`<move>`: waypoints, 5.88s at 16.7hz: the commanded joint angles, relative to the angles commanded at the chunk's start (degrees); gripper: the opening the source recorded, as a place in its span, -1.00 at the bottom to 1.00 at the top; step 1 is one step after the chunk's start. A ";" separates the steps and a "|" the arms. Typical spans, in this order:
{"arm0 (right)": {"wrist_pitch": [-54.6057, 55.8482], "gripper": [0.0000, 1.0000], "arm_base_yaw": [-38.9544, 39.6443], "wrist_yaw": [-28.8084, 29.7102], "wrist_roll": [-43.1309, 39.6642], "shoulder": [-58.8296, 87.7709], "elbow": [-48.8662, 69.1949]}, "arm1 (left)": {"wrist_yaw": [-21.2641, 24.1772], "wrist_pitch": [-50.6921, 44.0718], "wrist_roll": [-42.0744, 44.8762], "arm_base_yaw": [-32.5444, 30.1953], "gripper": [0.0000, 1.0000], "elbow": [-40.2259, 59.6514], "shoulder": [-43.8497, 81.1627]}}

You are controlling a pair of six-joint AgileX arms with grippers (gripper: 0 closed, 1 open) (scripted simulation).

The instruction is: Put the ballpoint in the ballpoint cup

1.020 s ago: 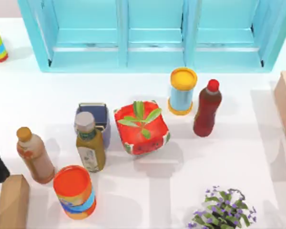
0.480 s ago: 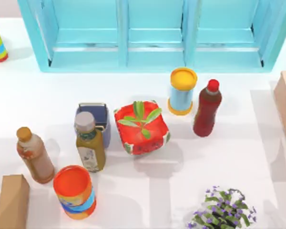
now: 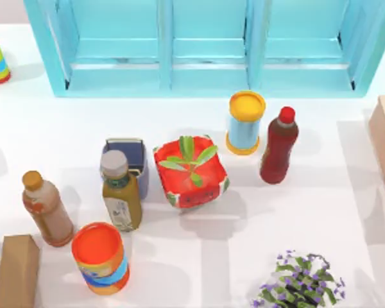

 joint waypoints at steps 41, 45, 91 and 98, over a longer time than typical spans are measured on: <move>0.00 1.00 0.00 0.00 0.00 0.00 0.00 | 8.19 6.53 -16.24 12.43 -0.06 19.37 50.39; 0.00 1.00 0.00 0.00 0.00 0.00 0.00 | 8.19 6.53 -16.24 12.43 -0.66 19.37 50.39; 0.00 1.00 0.00 0.00 0.00 0.00 0.00 | -30.99 11.49 18.11 2.09 -1.00 21.69 29.69; 0.00 1.00 0.00 0.00 0.00 0.00 0.00 | -67.16 68.45 25.03 -37.78 -1.00 13.69 32.05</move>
